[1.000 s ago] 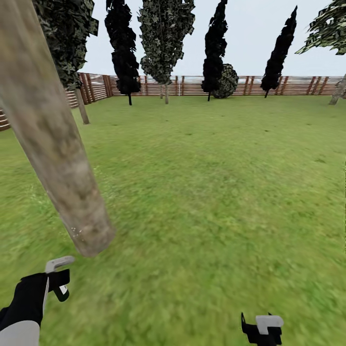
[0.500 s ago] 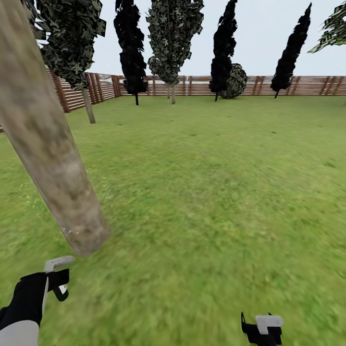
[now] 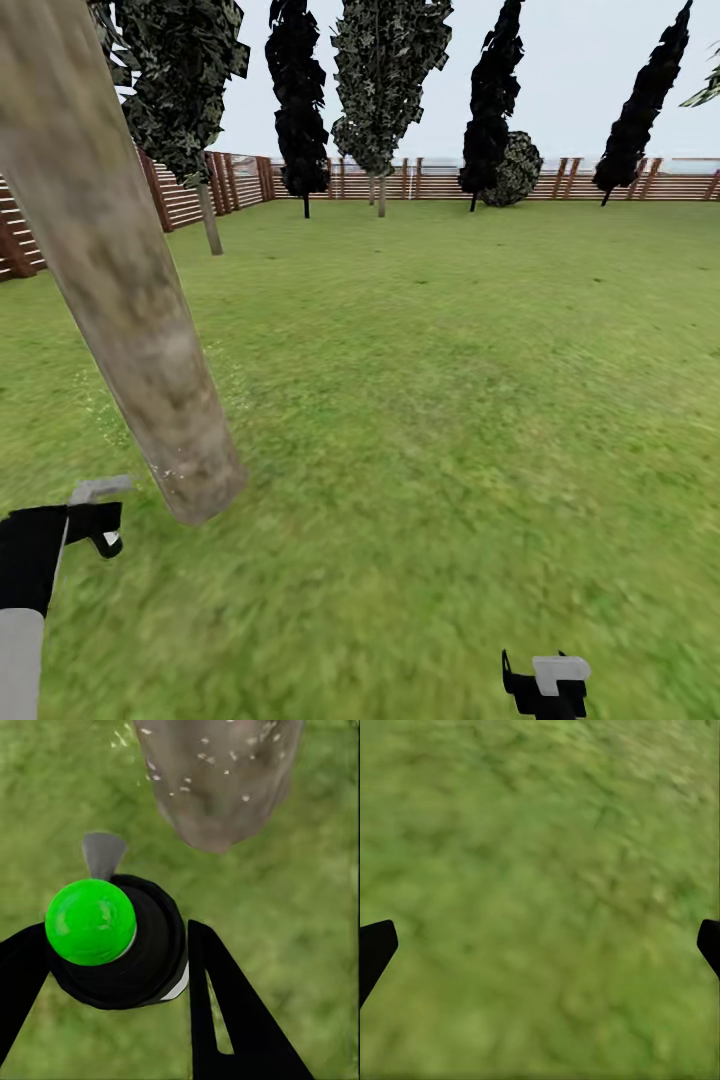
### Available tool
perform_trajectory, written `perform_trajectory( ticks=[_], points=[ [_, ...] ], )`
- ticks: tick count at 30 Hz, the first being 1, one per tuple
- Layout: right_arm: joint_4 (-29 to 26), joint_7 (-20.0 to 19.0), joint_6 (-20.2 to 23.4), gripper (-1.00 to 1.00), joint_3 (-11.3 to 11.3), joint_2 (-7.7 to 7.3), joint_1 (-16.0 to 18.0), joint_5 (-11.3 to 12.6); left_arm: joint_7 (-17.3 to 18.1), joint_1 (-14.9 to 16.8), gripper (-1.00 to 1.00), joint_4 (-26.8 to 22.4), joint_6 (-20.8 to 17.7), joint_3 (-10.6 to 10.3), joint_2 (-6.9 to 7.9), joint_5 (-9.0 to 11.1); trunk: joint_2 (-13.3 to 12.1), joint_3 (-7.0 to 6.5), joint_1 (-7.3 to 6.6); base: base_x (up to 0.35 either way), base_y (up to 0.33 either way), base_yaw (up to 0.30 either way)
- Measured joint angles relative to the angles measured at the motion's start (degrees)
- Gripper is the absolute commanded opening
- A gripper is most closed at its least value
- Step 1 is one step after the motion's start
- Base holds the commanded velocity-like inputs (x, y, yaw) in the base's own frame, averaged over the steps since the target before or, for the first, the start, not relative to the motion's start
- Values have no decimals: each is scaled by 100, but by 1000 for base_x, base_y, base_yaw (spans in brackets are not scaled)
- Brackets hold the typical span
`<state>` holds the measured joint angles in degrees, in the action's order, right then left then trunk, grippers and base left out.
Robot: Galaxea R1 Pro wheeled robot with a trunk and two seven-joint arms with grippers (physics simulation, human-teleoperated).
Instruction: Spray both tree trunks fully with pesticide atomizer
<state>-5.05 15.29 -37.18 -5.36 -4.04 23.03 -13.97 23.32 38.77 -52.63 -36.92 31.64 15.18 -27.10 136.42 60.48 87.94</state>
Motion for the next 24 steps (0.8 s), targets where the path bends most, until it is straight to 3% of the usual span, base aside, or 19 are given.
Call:
perform_trajectory(
  ticks=[2,4,6,9,11,14,16,18,20,24],
  points=[
    [1,0,0,100,-1,0,0,0,101,14,-100,-8,-20,-203,-74,27,0,0,0,0,0,0],
    [4,0,0,100,1,0,0,0,115,13,-100,-29,-164,-583,-211,39,0,0,0,0,0,0],
    [4,0,0,100,1,0,0,0,119,32,-100,-170,-401,-714,-217,-21,0,0,0,0,0,0],
    [4,0,0,100,1,0,0,0,116,142,-100,-221,-451,-698,-86,-58,0,0,0,0,0,0],
    [4,0,0,100,1,0,0,0,120,222,-100,-237,-466,-687,135,-43,0,0,0,0,0,0],
    [4,0,0,100,0,0,0,0,121,221,-100,-414,-489,-728,89,12,0,0,0,0,0,0],
    [4,0,0,100,0,0,0,0,122,227,-100,-570,-624,-834,-155,29,0,0,0,0,0,0],
    [4,0,0,100,0,0,0,0,123,235,-100,-813,-992,-930,-221,-12,0,0,0,0,0,0],
    [4,0,0,100,2,0,0,0,128,320,-100,-1004,-1231,-953,-153,-37,0,0,0,0,0,0],
    [4,0,0,100,0,0,0,0,209,438,-100,-1061,-1304,-953,67,3,0,0,0,0,0,0]
  ],
)
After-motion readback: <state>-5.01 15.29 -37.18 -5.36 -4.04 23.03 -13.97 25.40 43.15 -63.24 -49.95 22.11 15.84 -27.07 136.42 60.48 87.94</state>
